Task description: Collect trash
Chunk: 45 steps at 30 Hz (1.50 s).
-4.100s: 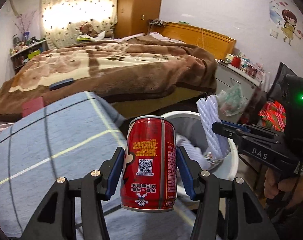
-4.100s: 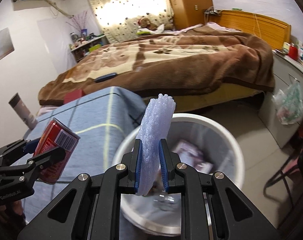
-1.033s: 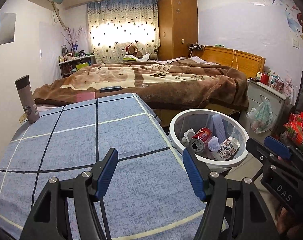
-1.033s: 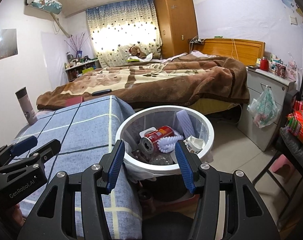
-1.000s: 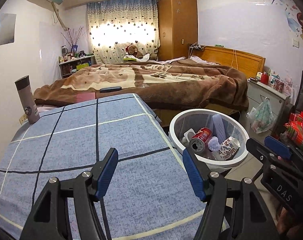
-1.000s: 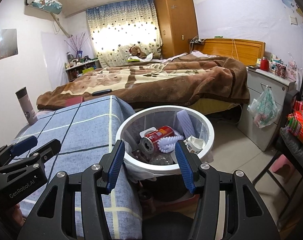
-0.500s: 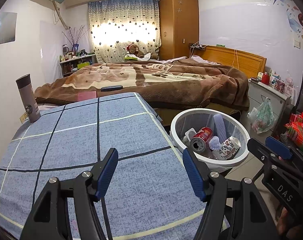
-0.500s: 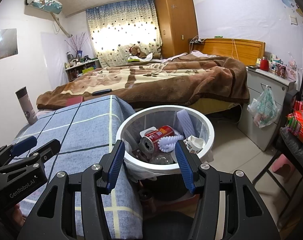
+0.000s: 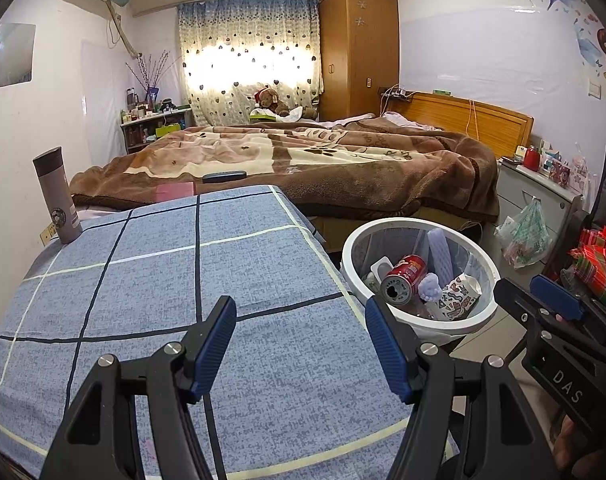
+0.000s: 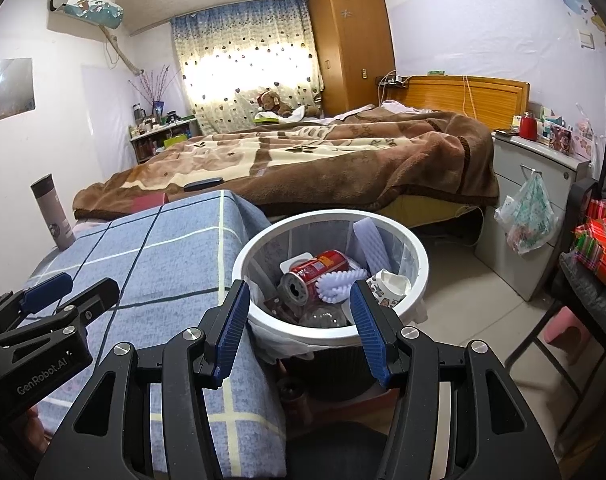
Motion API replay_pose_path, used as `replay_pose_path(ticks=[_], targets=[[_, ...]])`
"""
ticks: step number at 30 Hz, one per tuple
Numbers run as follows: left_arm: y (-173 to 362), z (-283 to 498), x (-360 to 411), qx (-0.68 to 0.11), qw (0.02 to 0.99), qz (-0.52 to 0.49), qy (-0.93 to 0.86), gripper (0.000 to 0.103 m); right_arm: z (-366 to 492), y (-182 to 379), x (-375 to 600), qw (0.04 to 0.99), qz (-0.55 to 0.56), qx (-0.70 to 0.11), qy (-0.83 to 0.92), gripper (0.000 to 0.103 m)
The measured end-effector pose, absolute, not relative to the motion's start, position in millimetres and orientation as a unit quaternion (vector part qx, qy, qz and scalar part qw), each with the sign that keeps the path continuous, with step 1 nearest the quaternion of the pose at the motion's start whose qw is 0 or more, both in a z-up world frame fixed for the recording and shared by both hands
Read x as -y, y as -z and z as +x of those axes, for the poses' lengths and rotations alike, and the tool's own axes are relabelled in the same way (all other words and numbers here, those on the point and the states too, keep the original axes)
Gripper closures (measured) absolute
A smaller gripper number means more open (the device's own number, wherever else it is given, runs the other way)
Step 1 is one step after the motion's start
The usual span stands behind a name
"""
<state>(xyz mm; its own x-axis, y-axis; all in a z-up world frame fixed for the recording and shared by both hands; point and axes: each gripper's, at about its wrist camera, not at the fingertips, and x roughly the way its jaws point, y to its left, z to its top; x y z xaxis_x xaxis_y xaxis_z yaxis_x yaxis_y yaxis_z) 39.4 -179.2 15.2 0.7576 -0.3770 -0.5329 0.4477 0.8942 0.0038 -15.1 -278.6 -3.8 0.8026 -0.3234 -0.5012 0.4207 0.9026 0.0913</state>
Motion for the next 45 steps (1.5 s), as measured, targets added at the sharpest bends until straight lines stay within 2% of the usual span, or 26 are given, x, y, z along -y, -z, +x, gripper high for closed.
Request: replay_pose_path(ticks=[45], targets=[[-18.6,39.0,178.7,-0.27,0.936,0.064,0.216,0.034,-13.6,3.1,279.4,0.944,0.102,-0.247,0.193,0.049]])
